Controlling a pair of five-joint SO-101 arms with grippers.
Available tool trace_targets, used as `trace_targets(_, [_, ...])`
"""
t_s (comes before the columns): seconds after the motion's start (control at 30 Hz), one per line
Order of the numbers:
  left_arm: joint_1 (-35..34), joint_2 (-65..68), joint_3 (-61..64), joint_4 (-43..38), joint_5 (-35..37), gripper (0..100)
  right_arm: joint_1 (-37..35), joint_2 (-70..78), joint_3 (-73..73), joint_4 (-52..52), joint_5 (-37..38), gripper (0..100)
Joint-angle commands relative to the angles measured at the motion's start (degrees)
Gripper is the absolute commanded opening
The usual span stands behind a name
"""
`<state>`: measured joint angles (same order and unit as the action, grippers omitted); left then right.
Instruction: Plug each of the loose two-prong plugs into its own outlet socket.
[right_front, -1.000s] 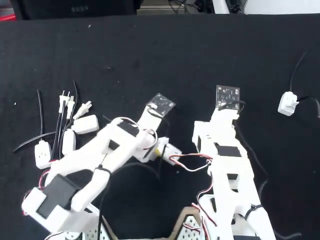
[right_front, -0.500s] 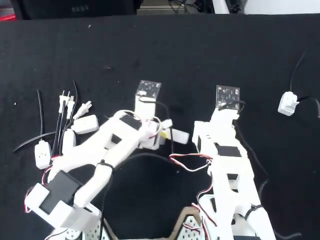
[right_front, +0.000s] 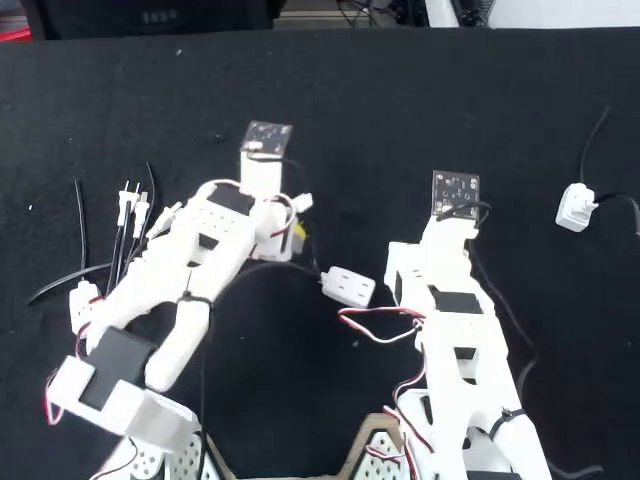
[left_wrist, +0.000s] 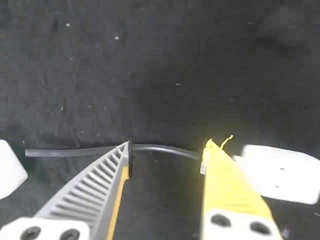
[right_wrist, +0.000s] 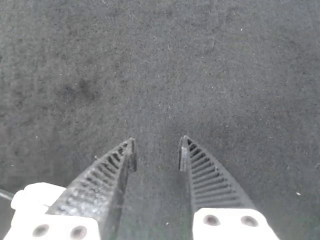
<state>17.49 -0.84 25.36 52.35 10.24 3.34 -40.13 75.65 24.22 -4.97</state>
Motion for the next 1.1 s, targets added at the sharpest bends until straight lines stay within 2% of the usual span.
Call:
trace_targets(0.0, [-2.42,1.49,3.03,-5.27,-0.18,23,1.49,-2.24,-3.74,0.26,-0.53,13.8])
trace_targets(0.13, [-6.29,1.85,4.88,-5.27,-0.09,23,1.49,-2.24,-3.74,0.26,-0.53,13.8])
trace_targets(0.3, [-16.22,2.46,4.79,-5.89,-0.09,23,1.23,-2.24,-3.74,0.26,-0.53,13.8])
trace_targets(0.43, [-20.70,1.85,3.47,-5.54,-0.09,23,1.14,-2.24,-3.74,0.26,-0.53,13.8])
trace_targets(0.73, [-22.11,-6.77,-7.52,12.31,-0.97,23,1.14,-2.24,-3.65,0.26,-0.53,13.8])
trace_targets(0.9, [-23.60,-13.54,-10.95,24.88,-12.31,23,1.14,-2.24,-3.56,0.26,-0.53,13.8])
trace_targets(1.07, [-35.65,-17.85,-10.77,35.08,-26.20,23,1.05,-2.24,-3.65,0.26,-0.53,13.8])
